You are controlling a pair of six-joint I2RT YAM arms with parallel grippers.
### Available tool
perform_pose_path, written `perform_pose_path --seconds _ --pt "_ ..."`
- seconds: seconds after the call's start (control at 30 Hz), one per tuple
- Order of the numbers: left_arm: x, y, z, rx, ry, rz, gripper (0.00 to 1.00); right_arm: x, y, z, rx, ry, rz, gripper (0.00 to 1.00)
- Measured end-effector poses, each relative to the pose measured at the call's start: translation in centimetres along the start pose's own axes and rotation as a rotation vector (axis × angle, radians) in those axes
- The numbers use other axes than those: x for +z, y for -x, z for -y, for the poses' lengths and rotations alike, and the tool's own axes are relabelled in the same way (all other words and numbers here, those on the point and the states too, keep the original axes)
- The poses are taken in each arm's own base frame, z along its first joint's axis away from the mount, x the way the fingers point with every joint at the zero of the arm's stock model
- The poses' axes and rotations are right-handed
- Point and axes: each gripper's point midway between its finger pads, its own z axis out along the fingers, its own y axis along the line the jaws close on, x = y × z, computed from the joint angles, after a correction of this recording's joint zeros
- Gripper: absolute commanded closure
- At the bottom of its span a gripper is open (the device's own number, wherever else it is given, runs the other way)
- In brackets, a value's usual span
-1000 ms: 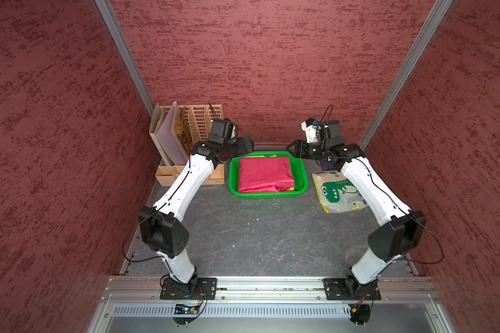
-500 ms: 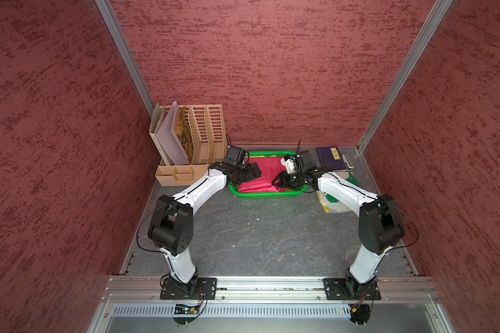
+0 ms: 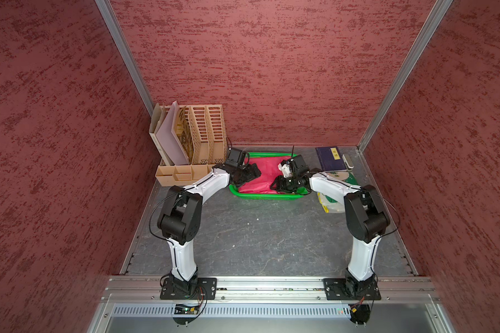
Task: Put the folded raincoat in the basket
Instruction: Place the raincoat in the basket, then move the raincoat to the center of the board.
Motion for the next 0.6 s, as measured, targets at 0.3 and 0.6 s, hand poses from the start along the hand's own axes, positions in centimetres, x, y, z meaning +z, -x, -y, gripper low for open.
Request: perform_pose_path --seconds 0.3,0.6 --pt "-5.3 3.3 4.4 0.098 -0.04 0.115 0.0 -12.8 4.8 -7.4 -0.179 0.028 0.304 0.41" --pt "-12.7 2.4 7.9 0.203 -0.161 0.252 0.0 -25.3 4.9 -2.7 -0.127 -0.226 0.592 0.44"
